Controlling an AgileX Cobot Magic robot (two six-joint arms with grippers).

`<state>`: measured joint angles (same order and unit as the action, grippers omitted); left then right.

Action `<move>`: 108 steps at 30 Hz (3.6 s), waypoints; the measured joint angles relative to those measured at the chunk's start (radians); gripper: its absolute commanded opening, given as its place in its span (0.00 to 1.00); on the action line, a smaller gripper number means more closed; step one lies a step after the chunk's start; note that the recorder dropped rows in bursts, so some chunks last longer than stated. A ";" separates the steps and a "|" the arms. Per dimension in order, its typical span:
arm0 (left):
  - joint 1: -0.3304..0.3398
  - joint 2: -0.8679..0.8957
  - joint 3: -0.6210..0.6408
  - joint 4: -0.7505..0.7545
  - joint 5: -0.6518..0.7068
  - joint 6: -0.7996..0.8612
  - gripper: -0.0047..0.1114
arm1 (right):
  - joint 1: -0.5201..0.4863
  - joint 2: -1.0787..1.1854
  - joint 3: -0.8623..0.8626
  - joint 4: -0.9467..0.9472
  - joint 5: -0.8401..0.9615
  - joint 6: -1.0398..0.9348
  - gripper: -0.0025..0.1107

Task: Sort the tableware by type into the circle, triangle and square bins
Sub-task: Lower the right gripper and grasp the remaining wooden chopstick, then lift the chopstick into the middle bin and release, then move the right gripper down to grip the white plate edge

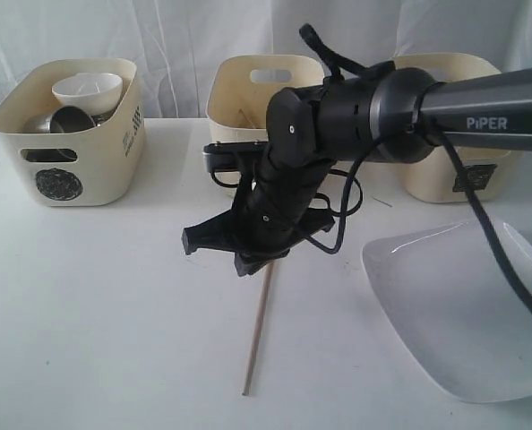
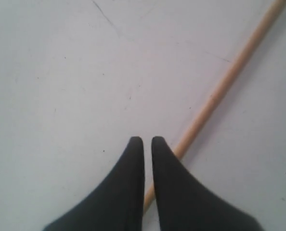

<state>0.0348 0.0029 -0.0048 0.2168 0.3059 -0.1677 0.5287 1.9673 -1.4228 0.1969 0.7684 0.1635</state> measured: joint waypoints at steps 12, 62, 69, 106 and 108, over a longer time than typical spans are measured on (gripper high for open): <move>0.000 0.000 0.000 0.000 0.000 0.000 0.04 | 0.000 0.090 0.000 -0.008 0.005 0.095 0.39; 0.000 0.000 0.000 0.000 0.000 0.000 0.04 | -0.378 0.235 -0.379 1.532 -0.396 -1.443 0.31; 0.000 0.000 0.000 0.000 0.000 0.000 0.04 | -0.378 0.247 -0.379 1.544 -0.413 -1.442 0.37; 0.000 0.000 0.000 0.000 0.000 0.000 0.04 | -1.338 -0.416 0.467 0.268 0.453 -0.646 0.02; 0.000 0.000 0.000 0.000 0.000 0.000 0.04 | -1.384 -0.390 0.477 0.317 0.453 -0.678 0.02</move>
<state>0.0348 0.0029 -0.0048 0.2168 0.3059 -0.1677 -0.8553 1.5774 -0.9459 0.5139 1.2213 -0.5144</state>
